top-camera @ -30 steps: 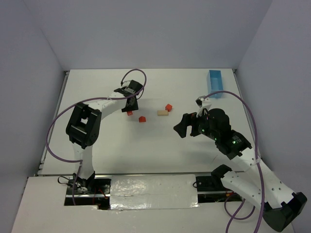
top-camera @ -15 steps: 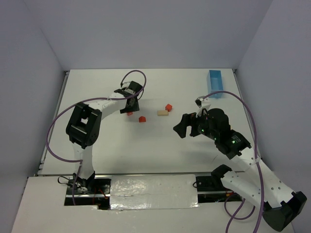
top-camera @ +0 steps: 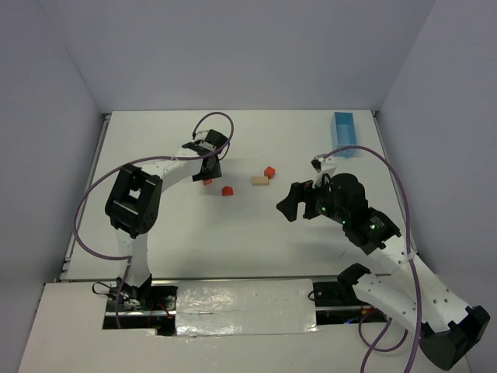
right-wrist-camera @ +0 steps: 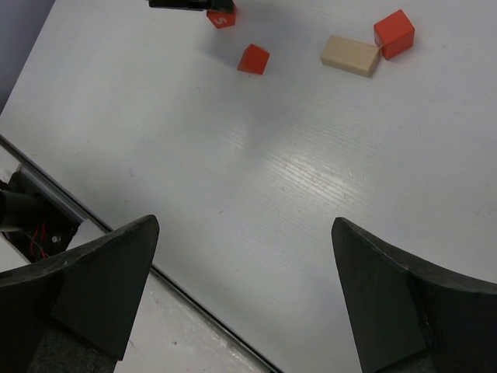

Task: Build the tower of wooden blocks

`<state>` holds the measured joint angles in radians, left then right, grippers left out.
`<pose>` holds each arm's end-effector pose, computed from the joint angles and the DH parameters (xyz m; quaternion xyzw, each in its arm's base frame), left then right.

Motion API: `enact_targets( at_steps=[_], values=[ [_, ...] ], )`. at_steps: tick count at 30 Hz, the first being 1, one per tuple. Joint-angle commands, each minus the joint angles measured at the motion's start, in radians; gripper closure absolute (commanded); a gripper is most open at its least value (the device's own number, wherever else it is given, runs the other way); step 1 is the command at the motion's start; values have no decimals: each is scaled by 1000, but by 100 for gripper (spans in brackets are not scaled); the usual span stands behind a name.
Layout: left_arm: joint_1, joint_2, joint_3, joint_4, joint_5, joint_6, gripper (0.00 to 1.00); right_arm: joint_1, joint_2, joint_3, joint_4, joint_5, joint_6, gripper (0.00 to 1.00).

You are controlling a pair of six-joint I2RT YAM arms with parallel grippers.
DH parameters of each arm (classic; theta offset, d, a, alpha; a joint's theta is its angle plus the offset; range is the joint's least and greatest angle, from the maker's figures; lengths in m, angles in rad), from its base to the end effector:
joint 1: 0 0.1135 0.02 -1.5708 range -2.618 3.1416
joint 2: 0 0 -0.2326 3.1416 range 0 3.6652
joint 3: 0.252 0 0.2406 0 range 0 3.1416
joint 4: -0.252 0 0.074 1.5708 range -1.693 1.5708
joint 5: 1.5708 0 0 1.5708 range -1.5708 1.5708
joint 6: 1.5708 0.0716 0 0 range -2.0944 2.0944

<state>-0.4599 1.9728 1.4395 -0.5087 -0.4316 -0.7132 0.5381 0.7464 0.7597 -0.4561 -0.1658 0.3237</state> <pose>0.3827 -0.1562 0.1407 -0.1746 0.9282 0.0308 0.3270 0.1761 0.1188 0.2726 -0.1341 0.8327 0.2861 0.4548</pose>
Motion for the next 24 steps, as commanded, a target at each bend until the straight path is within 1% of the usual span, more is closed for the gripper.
enact_targets(
  at_steps=[1, 2, 5, 7, 12, 15, 17, 18, 19, 22, 24],
  values=[
    [-2, 0, 9, 12, -22, -20, 40, -1, 8, -5, 48, -15, -12, 0],
    [0, 0, 9, 15, -22, -20, 43, -3, 8, -7, 50, -17, -12, 0],
    [0, 3, 12, 18, -25, -15, 47, -1, 8, -8, 51, -20, -11, 0],
    [0, 15, 19, 13, -25, -12, 46, -3, 8, -8, 51, -20, -11, 0],
    [4, 17, 13, 24, -21, -12, 48, -3, 10, -8, 53, -21, -12, 0],
    [7, 21, 12, 24, -13, -9, 45, -3, 13, -8, 53, -26, -12, 0],
    [7, 18, 7, 30, -12, -9, 47, -3, 13, -8, 53, -28, -12, 0],
    [9, 17, 4, 32, -10, -9, 58, -1, 14, -8, 53, -26, -12, 0],
    [7, 14, 2, 32, -12, -11, 65, -3, 14, -8, 53, -26, -12, 0],
    [9, 14, 4, 33, -9, -5, 76, -3, 14, -8, 54, -26, -12, 0],
    [13, 17, 7, 33, -4, -2, 77, -3, 16, -8, 54, -28, -12, 0]
  ],
)
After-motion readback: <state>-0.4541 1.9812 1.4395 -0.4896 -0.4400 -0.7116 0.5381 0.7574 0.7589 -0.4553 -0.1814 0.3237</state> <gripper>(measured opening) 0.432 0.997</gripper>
